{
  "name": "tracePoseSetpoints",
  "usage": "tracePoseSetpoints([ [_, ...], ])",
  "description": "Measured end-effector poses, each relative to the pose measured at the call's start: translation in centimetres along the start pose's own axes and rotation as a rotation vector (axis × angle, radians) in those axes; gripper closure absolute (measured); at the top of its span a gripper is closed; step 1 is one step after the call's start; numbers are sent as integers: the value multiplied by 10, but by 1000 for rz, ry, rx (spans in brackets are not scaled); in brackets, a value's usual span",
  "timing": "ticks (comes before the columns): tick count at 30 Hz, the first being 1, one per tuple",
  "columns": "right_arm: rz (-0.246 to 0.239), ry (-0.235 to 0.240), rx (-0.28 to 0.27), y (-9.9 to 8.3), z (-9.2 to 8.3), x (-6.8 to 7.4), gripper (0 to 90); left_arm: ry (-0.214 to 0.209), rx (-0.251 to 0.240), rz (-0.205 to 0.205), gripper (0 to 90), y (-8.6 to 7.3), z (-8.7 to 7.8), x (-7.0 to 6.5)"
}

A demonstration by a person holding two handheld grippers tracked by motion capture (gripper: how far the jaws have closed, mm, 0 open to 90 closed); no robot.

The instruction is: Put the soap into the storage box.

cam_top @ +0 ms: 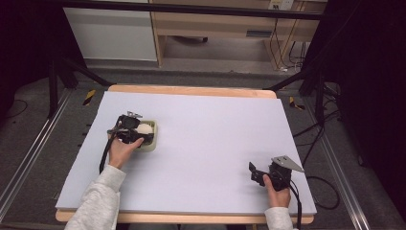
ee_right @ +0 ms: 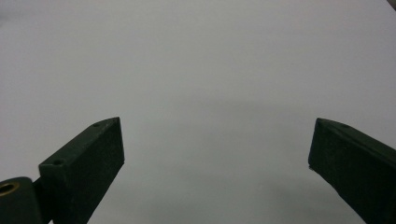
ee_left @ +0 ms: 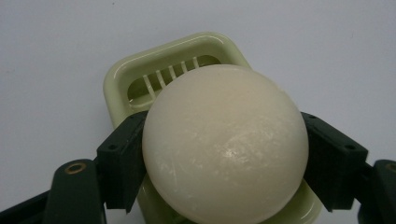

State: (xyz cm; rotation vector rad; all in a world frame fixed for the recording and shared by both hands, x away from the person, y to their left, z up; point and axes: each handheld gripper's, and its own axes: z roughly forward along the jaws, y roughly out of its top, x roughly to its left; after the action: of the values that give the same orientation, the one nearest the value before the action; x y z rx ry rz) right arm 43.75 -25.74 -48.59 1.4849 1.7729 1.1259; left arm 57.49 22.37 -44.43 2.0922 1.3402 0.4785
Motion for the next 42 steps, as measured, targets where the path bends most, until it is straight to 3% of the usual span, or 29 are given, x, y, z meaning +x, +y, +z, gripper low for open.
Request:
tracePoseSetpoints([
  [24, -1, -1, 1, 0, 0, 0, 40, 16, -7, 14, 237, -1, 1, -2],
  [34, 0, 0, 0, 0, 0, 0, 39, 15, -37, 18, 230, 0, -6, -1],
  [42, 3, 1, 0, 0, 0, 0, 39, -2, -106, -1, 225, 1, -24, -6],
])
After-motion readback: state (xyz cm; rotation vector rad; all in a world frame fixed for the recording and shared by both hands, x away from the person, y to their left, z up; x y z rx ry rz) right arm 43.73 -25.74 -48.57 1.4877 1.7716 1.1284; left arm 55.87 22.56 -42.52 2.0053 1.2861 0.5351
